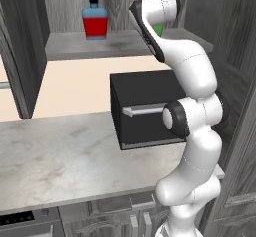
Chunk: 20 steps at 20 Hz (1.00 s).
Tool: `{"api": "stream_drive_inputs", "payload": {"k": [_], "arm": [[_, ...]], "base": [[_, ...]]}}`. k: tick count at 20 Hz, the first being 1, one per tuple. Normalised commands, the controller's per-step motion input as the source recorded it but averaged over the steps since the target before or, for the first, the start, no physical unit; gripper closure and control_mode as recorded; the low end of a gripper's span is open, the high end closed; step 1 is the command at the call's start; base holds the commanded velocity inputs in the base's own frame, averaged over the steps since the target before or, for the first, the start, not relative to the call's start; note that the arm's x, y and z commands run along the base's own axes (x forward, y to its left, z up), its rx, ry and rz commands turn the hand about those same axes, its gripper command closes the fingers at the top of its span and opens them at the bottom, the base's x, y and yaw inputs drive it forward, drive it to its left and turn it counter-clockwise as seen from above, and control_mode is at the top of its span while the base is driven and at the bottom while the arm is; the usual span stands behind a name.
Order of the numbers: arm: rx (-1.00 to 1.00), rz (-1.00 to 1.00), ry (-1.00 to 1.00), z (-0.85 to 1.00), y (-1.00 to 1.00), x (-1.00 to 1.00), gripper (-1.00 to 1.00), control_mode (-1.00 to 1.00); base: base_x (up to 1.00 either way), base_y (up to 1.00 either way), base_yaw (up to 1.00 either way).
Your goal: Open the cabinet directly in front. Then move the liquor and the cup to the dining counter with the candle on it.
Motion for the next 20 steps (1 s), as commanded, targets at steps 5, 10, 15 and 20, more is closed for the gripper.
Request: {"api": "stream_drive_inputs", "payload": {"k": [5,10,15,20], "arm": [[0.0,0.0,0.03,-0.17,0.0,0.0,-1.0,-1.0],[0.0,0.0,0.02,-0.14,0.0,0.0,-1.0,-1.0],[0.0,0.0,0.03,-0.12,0.0,0.0,-1.0,-1.0],[0.0,0.0,0.03,-0.12,0.0,0.0,-1.0,-1.0]], "base": [[0.0,0.0,0.0],[0.0,0.0,0.0],[0.0,0.0,0.0],[0.0,0.0,0.0]]}}
